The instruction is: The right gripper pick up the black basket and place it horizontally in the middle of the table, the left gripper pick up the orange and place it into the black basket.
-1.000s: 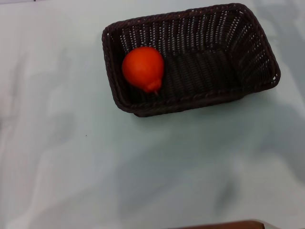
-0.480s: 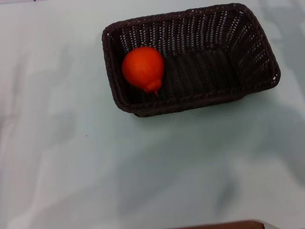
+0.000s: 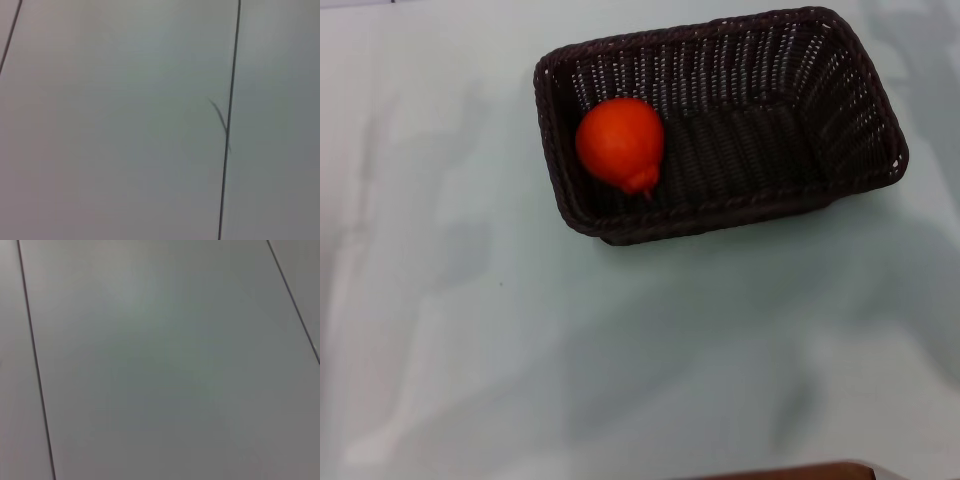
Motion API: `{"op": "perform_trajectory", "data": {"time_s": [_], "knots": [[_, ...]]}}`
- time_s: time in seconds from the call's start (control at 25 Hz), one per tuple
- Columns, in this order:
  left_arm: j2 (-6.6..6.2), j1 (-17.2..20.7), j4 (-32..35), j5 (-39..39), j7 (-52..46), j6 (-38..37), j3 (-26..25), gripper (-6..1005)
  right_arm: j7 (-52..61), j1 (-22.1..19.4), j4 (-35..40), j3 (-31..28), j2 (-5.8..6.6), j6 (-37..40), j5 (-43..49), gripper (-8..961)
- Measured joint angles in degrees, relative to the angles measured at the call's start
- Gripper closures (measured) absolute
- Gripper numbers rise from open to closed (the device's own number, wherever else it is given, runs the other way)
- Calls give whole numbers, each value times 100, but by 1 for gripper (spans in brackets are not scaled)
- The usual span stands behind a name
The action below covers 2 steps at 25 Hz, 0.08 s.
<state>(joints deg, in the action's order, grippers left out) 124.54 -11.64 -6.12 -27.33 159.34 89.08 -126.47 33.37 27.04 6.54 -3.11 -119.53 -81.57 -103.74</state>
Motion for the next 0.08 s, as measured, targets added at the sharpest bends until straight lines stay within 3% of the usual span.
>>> {"op": "perform_trajectory", "data": {"time_s": [0.08], "knots": [[0, -22, 9, 0, -1, -4, 0, 96, -2, 21, -1, -11, 0, 16, -3, 270]]}}
